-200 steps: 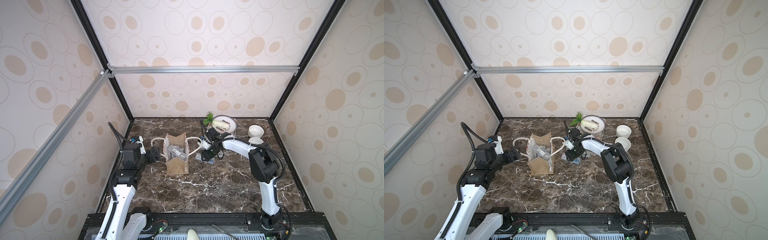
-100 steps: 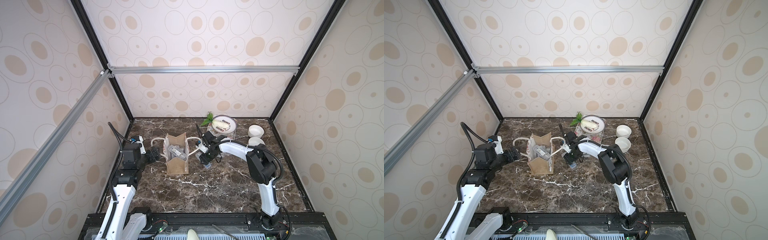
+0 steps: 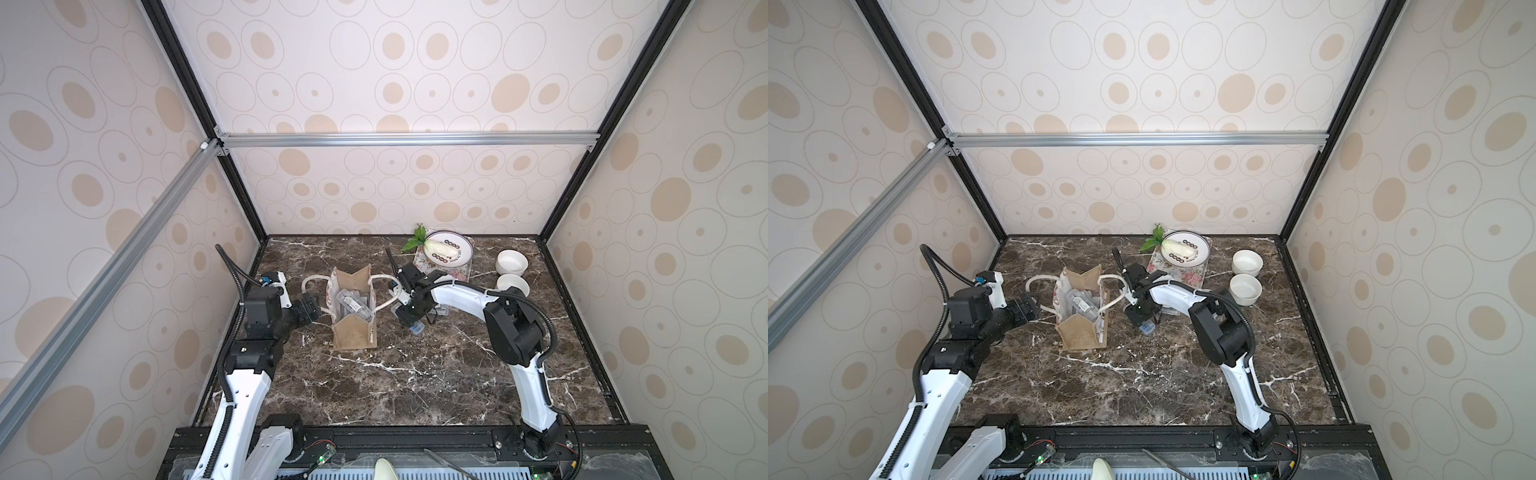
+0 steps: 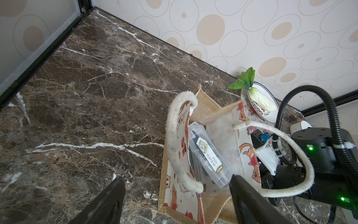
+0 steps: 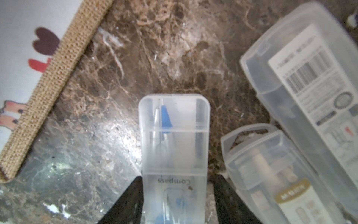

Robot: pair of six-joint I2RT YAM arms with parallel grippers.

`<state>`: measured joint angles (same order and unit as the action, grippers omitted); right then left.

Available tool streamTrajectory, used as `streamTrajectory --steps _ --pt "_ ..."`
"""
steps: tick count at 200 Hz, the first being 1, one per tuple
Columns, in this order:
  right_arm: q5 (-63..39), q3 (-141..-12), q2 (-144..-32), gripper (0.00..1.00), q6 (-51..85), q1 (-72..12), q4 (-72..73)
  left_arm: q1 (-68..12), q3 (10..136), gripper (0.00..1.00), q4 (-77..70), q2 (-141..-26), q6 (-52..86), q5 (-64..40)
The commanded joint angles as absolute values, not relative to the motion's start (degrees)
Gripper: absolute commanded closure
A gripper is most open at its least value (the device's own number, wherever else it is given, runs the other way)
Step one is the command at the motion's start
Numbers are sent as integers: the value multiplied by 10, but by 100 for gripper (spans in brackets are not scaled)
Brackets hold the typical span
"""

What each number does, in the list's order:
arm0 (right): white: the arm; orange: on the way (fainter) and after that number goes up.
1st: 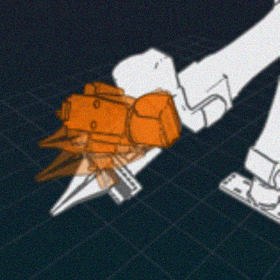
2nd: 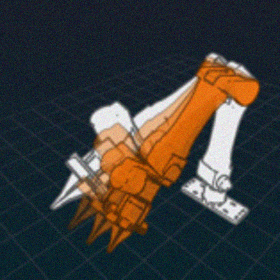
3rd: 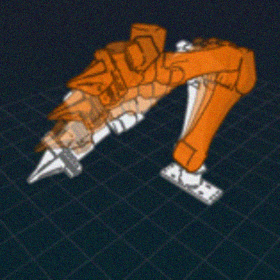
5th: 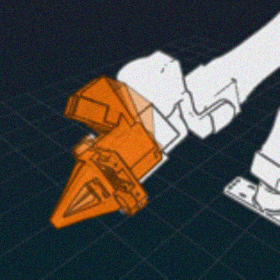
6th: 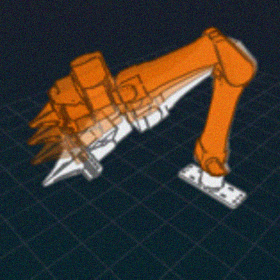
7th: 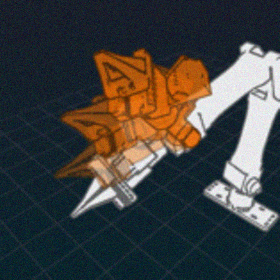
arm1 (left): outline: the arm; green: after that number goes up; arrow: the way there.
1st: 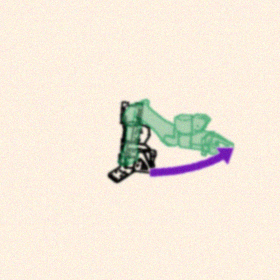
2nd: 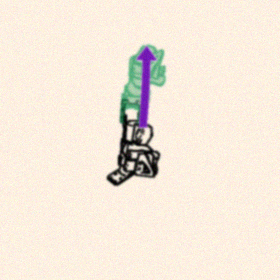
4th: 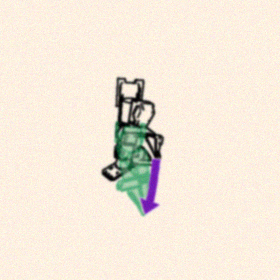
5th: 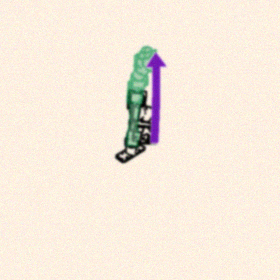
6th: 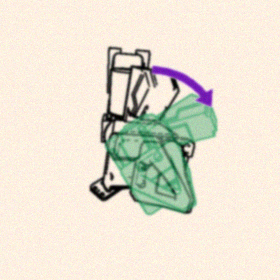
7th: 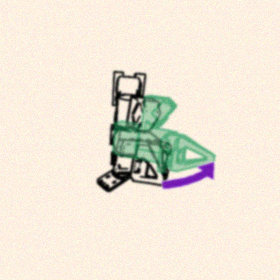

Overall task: Put the compass set into the canvas bag
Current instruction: Pick up the compass set at the center of the board.

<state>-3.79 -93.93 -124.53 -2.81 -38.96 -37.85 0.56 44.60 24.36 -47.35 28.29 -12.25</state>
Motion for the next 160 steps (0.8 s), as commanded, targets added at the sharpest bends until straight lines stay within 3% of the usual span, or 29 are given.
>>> streamTrajectory --steps 1,82,160 --pt "-33 -937 -1269 43 -26 -397 -394 2 451 14 239 -464 287 -115" --pt "-26 -889 -1197 55 -22 -397 -379 3 449 14 237 -461 289 -118" --pt "-14 -753 -1019 58 18 -366 -354 3 457 14 236 -459 285 -120"
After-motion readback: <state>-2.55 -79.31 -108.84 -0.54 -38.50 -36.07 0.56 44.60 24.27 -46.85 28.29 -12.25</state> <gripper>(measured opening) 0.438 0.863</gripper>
